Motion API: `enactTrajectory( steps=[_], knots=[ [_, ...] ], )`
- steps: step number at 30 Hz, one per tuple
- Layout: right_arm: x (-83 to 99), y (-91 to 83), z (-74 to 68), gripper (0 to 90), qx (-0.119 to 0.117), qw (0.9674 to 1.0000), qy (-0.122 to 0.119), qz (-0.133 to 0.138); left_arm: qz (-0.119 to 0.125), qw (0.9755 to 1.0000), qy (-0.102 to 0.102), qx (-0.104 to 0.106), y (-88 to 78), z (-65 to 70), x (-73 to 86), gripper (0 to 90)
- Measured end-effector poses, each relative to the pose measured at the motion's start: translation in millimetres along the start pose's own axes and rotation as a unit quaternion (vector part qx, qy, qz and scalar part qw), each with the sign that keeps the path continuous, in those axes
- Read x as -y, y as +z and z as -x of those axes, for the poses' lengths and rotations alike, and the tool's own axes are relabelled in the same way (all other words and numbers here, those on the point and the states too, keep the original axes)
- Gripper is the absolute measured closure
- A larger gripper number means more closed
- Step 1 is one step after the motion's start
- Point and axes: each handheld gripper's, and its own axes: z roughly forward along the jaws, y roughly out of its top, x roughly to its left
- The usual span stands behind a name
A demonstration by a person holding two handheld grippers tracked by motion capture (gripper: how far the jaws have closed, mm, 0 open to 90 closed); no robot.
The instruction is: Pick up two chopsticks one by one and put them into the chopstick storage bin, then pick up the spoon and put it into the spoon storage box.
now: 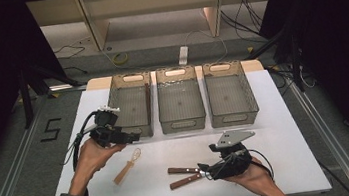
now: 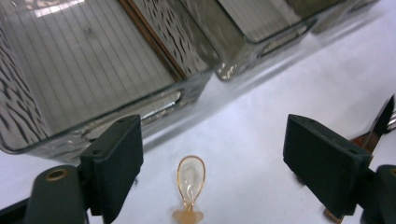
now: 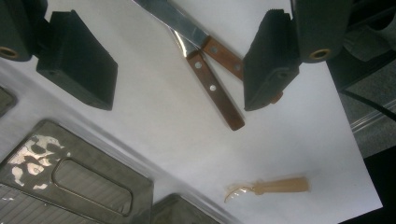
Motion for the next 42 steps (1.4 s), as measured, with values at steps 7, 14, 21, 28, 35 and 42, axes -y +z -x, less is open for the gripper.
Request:
enactTrajectory(
  steps=[7, 14, 21, 28, 35, 42],
  knots=[
    [1.3, -0.5, 1.5, 26.9, -0.004, 1.0000, -0.001, 0.003, -0.021, 0.9997, 0.004, -0.007, 5.6, 1.1, 8.0, 19.0],
    [2.0, -0.5, 3.5, 26.9, -0.005, 1.0000, 0.002, 0.006, -0.065, 0.9975, 0.002, -0.028, 15.2, -1.3, 19.3, 18.9],
    [2.3, -0.7, 5.2, 26.9, -0.007, 1.0000, 0.001, 0.005, -0.087, 0.9952, -0.003, -0.046, 17.9, -3.5, 26.5, 18.9],
    [2.3, -0.5, 3.2, 26.9, -0.008, 1.0000, 0.001, 0.004, -0.105, 0.9930, -0.007, -0.053, 21.6, -7.4, 36.1, 18.9],
    [1.9, -1.2, 2.3, 26.9, -0.007, 1.0000, 0.000, 0.004, -0.140, 0.9883, -0.008, -0.059, 27.5, -9.5, 43.5, 19.4],
    [2.0, -1.0, 2.3, 26.9, -0.007, 1.0000, -0.001, 0.003, -0.161, 0.9847, -0.005, -0.066, 29.2, -11.2, 45.8, 21.8]
  ],
)
